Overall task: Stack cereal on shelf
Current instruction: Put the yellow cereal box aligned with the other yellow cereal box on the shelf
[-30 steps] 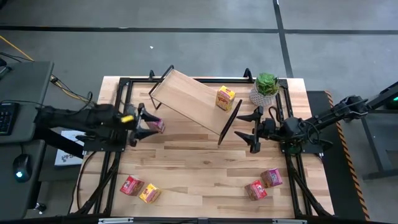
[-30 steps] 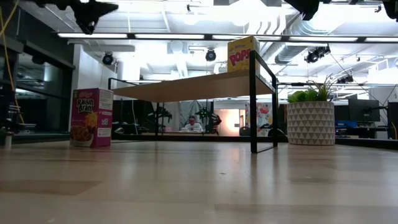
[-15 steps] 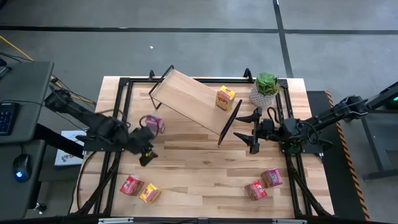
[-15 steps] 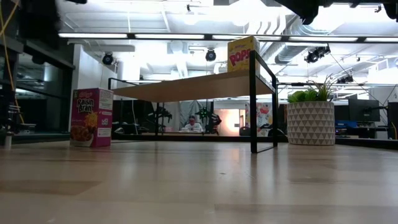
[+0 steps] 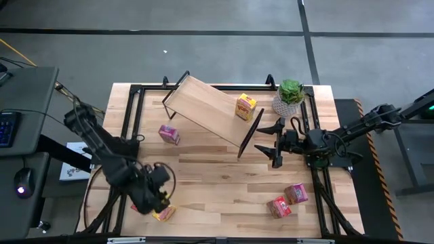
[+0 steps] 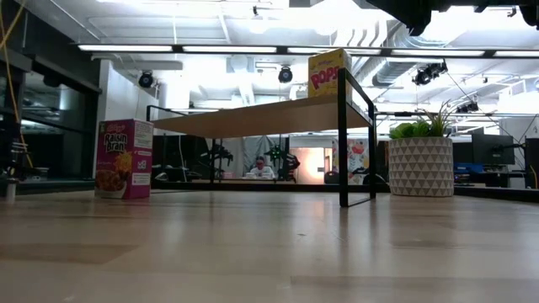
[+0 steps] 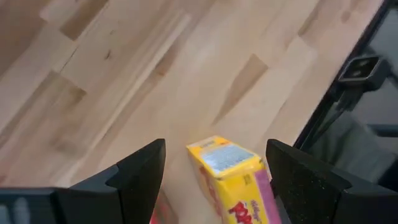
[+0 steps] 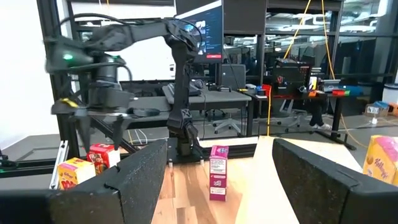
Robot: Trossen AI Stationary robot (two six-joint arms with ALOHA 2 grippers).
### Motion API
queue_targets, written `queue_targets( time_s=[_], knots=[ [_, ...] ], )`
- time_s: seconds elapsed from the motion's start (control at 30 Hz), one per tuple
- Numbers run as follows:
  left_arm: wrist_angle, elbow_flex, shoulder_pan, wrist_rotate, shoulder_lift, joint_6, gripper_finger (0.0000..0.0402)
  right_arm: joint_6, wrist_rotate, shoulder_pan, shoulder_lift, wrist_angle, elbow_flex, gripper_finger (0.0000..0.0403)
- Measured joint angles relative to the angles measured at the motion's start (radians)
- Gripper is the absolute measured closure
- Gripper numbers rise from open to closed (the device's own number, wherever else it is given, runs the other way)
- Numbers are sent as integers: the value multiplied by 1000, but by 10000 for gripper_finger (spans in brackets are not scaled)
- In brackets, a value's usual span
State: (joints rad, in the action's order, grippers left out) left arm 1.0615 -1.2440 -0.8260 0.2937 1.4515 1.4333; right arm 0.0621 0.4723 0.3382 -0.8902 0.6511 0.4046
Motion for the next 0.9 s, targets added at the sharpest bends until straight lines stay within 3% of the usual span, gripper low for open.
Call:
queue_targets(
  time_s=[0.23, 0.47, 0.9],
  knots=[
    [238, -175, -57, 11, 169, 93, 131, -73, -1, 0, 0, -38, 0, 116],
    [191, -206, -105, 4, 235, 190, 131, -135, -1, 0, 0, -86, 0, 116],
    [152, -209, -133, 33, 238, 294, 131, -160, -10, 0, 0, -100, 0, 116]
  ],
)
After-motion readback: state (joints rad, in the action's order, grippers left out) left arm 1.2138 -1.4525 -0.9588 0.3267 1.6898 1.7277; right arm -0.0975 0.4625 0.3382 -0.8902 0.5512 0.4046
